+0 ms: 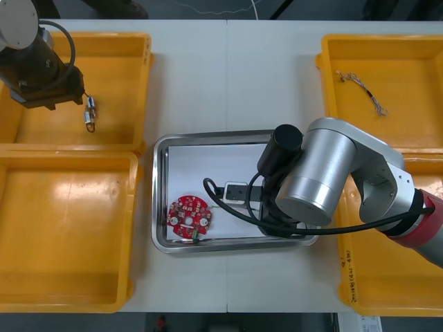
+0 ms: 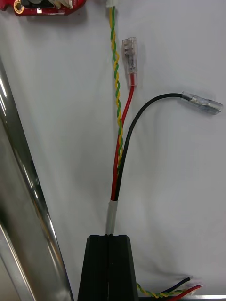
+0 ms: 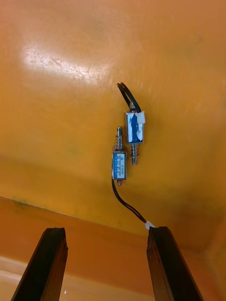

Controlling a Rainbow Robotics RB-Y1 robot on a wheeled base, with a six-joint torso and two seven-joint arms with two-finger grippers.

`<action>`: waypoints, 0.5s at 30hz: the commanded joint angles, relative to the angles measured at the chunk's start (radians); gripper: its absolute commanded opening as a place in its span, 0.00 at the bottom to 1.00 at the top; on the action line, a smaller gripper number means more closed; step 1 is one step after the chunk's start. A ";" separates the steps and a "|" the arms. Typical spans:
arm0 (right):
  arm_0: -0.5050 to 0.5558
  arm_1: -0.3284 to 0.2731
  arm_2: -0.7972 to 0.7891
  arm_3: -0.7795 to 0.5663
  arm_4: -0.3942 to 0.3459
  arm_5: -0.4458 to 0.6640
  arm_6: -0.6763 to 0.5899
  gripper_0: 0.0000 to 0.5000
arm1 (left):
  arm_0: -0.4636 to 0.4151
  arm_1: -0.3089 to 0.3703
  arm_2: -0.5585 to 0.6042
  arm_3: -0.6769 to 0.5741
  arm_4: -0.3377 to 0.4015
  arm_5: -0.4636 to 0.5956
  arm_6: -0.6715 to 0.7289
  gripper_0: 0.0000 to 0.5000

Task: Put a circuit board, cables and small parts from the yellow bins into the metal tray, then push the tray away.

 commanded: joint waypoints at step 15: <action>0.012 -0.013 -0.031 -0.010 0.033 -0.001 0.006 1.00 | -0.052 -0.041 -0.098 0.080 -0.041 -0.130 -0.111 1.00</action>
